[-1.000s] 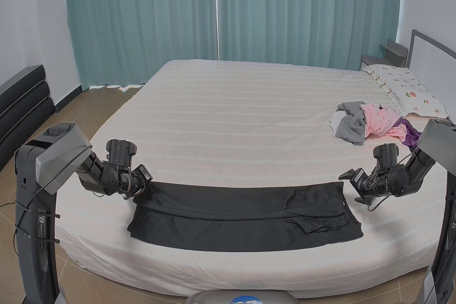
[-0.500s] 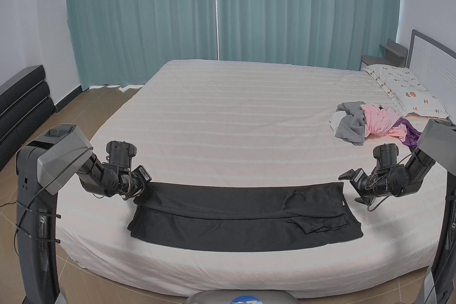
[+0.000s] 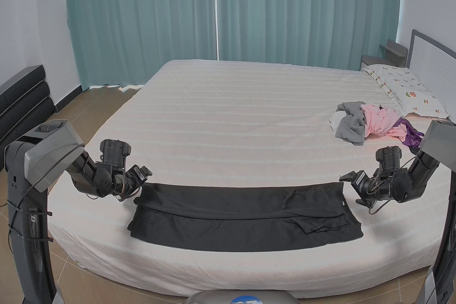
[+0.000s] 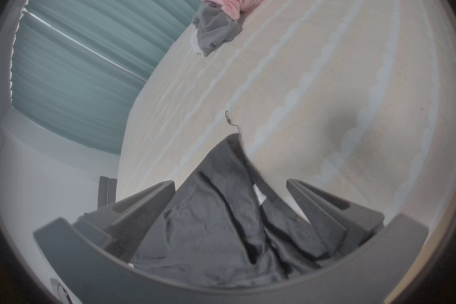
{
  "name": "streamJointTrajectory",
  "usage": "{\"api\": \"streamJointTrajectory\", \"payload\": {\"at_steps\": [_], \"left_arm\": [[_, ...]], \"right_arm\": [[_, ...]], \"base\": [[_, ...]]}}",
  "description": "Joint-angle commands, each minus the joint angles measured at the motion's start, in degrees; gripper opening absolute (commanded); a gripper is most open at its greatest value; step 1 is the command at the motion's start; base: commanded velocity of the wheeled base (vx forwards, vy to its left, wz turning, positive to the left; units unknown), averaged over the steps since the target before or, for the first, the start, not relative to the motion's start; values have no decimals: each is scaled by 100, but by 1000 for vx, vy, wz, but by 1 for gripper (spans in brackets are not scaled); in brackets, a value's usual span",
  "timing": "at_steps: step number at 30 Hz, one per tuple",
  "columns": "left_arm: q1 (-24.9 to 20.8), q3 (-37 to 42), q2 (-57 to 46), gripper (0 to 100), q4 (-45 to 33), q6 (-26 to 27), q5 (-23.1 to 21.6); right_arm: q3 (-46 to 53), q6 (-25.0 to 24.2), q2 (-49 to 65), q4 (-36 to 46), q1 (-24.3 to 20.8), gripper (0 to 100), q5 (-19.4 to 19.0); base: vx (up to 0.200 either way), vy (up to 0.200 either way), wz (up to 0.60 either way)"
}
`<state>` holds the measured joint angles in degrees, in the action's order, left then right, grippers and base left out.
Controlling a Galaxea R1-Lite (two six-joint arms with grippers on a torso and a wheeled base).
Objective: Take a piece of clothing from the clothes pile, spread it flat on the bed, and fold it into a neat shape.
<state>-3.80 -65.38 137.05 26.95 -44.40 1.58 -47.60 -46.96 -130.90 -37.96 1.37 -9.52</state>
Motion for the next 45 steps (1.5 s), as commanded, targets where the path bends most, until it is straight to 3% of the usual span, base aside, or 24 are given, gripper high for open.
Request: {"api": "streamJointTrajectory", "payload": {"at_steps": [1, 7, 13, 16, 25, 45], "left_arm": [[-24, 526, -512, 100, 73, -25, -18], [-129, 860, -741, 100, 82, -341, -27], [-296, 1256, -961, 100, 82, -526, -27], [-411, 1431, -1057, 100, 91, -614, -44], [-349, 1458, -1180, 100, 117, -983, -765], [-288, 1370, -1004, 100, 126, -983, -756]], "right_arm": [[770, -33, 698, -387, -286, 100, 3], [1842, -340, 1146, -1020, -787, 100, 29], [2282, -797, 838, -1882, -1191, 100, 143], [2247, -920, 663, -2049, -1314, 100, 196], [1904, -1333, 329, -2216, -1411, 100, 407], [1465, -1307, -234, -2163, -1639, 100, 1031]], "base": [[-200, 0, 0], [-200, 0, 0], [-67, 0, 0], [0, 0, 0], [0, 0, 0], [0, 0, 0]]}}
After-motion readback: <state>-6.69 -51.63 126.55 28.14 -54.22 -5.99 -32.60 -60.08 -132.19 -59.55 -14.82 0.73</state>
